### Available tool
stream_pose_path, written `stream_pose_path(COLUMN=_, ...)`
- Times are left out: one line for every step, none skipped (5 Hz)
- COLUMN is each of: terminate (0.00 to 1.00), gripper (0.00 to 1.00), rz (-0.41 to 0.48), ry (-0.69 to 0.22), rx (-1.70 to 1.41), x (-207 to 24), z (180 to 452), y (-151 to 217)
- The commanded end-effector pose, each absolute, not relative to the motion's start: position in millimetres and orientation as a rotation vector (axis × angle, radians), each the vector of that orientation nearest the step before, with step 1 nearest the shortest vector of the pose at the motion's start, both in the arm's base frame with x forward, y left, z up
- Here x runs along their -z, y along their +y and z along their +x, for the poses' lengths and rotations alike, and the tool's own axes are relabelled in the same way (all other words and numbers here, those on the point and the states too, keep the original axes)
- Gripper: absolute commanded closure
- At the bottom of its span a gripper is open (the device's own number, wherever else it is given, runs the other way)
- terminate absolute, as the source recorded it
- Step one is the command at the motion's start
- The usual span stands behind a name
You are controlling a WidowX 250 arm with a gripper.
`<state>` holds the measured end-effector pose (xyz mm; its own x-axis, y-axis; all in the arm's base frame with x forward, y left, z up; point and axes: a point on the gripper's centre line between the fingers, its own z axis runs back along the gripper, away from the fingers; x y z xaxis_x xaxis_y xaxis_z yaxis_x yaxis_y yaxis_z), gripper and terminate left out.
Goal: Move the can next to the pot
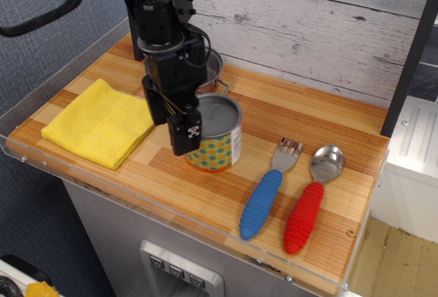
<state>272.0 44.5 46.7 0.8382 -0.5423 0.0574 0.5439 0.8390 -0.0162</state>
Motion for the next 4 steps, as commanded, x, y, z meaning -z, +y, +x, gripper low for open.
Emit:
stream_pose_path(terminate=0.00, gripper=0.00, rz=-0.006, ry=-0.124, rx=0.540, x=-61, z=298, y=39)
stream_pose_path(terminate=0.00, gripper=0.00, rz=-0.008, ry=-0.132, rx=0.538, x=-59, z=308, y=35)
stream_pose_path(terminate=0.00, gripper=0.00, rz=0.044, ry=-0.138, rx=0.513, x=-56, z=316, y=30)
stream_pose_path(terminate=0.00, gripper=0.00, rz=0.049, ry=-0.152, rx=0.483, x=-52, z=327, y=23)
